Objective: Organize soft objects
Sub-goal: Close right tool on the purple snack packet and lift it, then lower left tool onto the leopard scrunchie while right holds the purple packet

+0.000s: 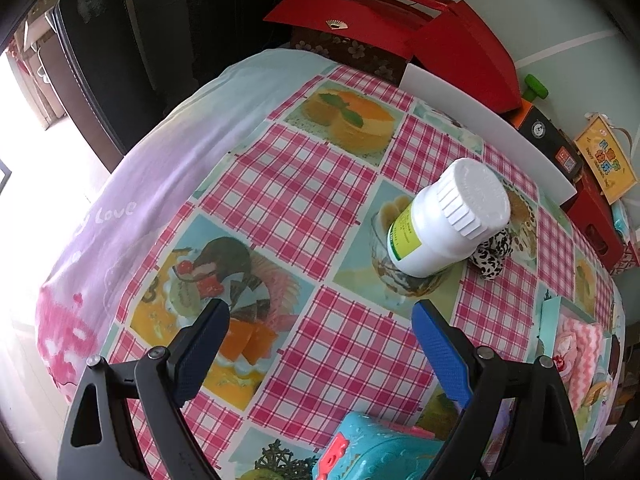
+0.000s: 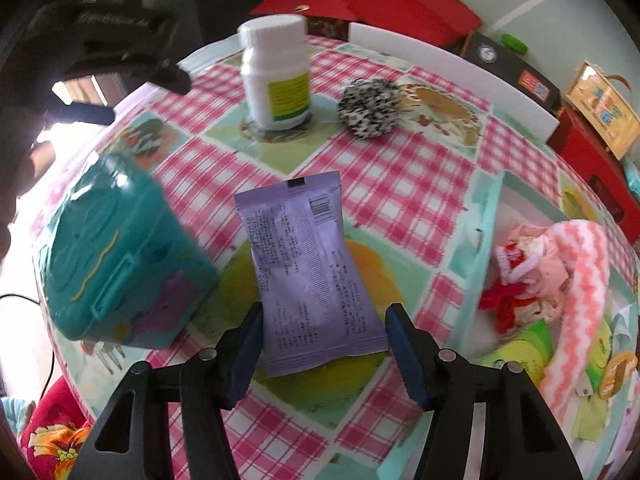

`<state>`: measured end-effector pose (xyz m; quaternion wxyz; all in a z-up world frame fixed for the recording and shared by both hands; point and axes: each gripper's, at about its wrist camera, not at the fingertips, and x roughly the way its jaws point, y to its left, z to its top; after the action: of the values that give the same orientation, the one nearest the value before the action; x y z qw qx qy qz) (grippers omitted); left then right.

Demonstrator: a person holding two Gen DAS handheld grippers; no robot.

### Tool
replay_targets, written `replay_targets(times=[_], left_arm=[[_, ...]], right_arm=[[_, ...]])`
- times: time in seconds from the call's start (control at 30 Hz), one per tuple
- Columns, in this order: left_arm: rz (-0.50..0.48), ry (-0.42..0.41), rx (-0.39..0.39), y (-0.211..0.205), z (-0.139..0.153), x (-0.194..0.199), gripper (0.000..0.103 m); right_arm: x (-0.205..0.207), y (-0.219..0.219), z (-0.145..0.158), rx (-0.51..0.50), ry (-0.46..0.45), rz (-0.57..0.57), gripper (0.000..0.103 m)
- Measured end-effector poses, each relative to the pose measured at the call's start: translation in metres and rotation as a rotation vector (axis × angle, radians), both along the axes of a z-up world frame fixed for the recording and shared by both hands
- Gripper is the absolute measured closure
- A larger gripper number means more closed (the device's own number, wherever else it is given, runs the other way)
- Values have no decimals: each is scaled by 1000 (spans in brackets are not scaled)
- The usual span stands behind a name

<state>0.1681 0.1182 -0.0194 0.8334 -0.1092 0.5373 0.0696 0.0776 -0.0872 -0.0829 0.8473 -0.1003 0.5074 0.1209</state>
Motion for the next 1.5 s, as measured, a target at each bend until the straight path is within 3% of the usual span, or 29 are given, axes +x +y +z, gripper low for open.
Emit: replay_targets(times=[0.27, 0.57, 0.93, 1.2, 1.5], left_arm=[[-10, -44, -13, -13, 16, 2, 10], [-84, -98, -60, -51, 33, 6, 10], [-218, -111, 9, -118, 45, 16, 11], [-230, 11, -82, -157, 16, 57, 11], [-144, 114, -14, -171, -18, 92, 11]], right_arm=[[8, -22, 18, 26, -50, -71, 40], [15, -53, 41, 75, -103, -156, 40], [12, -133, 82, 119, -209, -363, 39], [3, -189, 92, 199, -215, -515, 39], [-1, -203, 94, 211, -222, -546, 39]])
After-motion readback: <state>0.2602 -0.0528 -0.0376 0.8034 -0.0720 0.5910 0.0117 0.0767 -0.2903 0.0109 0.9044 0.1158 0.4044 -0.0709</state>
